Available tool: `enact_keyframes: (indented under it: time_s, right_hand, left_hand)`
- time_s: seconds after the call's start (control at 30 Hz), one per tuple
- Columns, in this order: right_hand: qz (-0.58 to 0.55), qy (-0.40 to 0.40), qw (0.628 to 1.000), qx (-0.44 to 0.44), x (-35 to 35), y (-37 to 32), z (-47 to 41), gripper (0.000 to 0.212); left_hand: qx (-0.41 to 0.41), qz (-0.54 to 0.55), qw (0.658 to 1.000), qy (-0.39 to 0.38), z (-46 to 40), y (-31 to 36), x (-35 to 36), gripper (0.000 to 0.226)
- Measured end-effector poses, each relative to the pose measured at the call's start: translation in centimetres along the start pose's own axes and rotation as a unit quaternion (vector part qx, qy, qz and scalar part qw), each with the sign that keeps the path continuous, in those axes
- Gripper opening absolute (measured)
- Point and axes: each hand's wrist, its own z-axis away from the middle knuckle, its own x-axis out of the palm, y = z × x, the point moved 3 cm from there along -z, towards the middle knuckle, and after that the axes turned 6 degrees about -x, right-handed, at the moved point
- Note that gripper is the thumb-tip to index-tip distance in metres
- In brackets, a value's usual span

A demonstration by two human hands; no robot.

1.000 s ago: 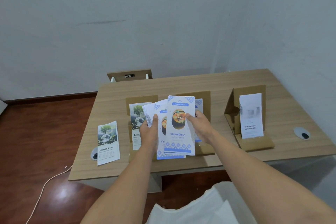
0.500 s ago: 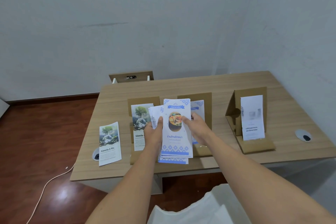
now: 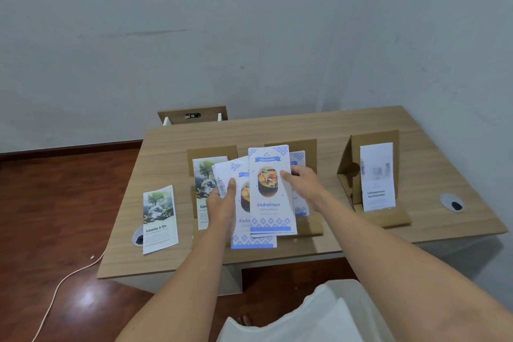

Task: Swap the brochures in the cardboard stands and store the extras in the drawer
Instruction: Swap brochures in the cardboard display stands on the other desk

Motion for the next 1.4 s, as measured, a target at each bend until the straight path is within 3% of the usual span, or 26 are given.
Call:
enact_keyframes:
  time_s: [0.6,1.4]
  right_hand:
    - [0.037,0.092,0.995,0.006,-6.6,2.5,-2.9,0.024]
    - [0.091,0.084,0.992,0.016,-5.4,6.0,-4.8,0.015]
  left_hand:
    - [0.006,0.009,0.999,0.051,-1.7,0.8,-1.4,0.036]
    - [-0.02,-0.02,0.999,0.039,-2.6,-0.1,-0.5,0.032]
